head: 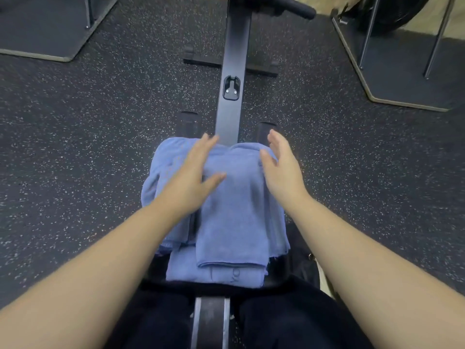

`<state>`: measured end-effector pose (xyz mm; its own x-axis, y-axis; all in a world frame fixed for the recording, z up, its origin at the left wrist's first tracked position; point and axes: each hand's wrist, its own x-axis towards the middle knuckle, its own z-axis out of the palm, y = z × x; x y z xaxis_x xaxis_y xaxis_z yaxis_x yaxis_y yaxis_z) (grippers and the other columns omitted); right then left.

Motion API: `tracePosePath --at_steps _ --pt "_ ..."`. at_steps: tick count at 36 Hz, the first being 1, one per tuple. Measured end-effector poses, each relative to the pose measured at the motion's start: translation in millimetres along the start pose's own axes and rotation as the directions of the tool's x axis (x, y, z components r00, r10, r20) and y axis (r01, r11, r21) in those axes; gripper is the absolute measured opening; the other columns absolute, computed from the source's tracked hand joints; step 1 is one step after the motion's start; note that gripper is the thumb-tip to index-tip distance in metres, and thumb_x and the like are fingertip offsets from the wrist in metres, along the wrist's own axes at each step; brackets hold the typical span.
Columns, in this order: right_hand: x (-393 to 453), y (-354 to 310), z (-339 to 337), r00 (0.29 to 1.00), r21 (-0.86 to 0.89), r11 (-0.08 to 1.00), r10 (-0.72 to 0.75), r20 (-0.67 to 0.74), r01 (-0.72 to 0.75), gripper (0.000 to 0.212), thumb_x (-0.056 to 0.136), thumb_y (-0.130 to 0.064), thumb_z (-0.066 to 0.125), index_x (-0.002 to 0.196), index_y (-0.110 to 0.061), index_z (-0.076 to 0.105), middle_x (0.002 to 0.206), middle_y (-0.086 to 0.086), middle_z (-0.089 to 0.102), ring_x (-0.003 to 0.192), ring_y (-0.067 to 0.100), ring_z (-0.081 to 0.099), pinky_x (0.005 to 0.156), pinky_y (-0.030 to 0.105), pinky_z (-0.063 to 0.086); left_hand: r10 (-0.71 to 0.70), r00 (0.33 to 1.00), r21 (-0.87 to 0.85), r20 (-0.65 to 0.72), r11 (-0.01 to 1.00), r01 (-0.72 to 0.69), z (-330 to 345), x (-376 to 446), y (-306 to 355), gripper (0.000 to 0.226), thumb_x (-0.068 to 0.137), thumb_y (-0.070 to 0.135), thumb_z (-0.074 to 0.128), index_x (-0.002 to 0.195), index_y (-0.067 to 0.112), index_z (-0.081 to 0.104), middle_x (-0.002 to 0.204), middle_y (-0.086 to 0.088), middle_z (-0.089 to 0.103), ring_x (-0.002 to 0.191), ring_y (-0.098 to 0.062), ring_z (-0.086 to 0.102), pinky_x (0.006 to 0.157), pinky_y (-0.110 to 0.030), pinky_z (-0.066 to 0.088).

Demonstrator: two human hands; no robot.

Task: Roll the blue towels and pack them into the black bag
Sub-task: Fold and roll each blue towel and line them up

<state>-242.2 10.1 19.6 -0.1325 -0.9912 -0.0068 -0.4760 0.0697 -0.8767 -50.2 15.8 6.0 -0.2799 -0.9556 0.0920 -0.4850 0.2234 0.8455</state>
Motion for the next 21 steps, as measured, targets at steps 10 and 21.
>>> tracePosePath --at_steps 10,21 --pt "-105 45 -11 0.992 -0.164 0.986 0.030 0.123 -0.009 0.043 0.093 -0.007 0.056 0.133 -0.022 0.051 0.125 -0.018 0.048 0.114 0.008 0.053 0.103 0.026 0.040 -0.021 0.928 0.496 0.373 0.850 -0.180 24 -100 -8 0.078 0.083 0.049 0.067 0.148 0.035 0.026 0.159 0.012 0.004 0.147 -0.008 0.011 0.114 -0.031 -0.003" --pt "-125 50 -3 0.953 -0.336 0.941 0.137 0.270 -0.040 0.048 0.093 -0.015 0.056 0.139 -0.023 0.043 0.139 -0.004 0.042 0.114 0.016 0.052 0.100 0.020 0.035 0.105 0.967 0.677 0.233 0.696 -0.239 38 -113 -17 0.031 0.069 0.026 0.041 0.085 0.023 0.068 0.097 0.001 0.068 0.077 -0.018 0.069 0.097 -0.041 0.026"
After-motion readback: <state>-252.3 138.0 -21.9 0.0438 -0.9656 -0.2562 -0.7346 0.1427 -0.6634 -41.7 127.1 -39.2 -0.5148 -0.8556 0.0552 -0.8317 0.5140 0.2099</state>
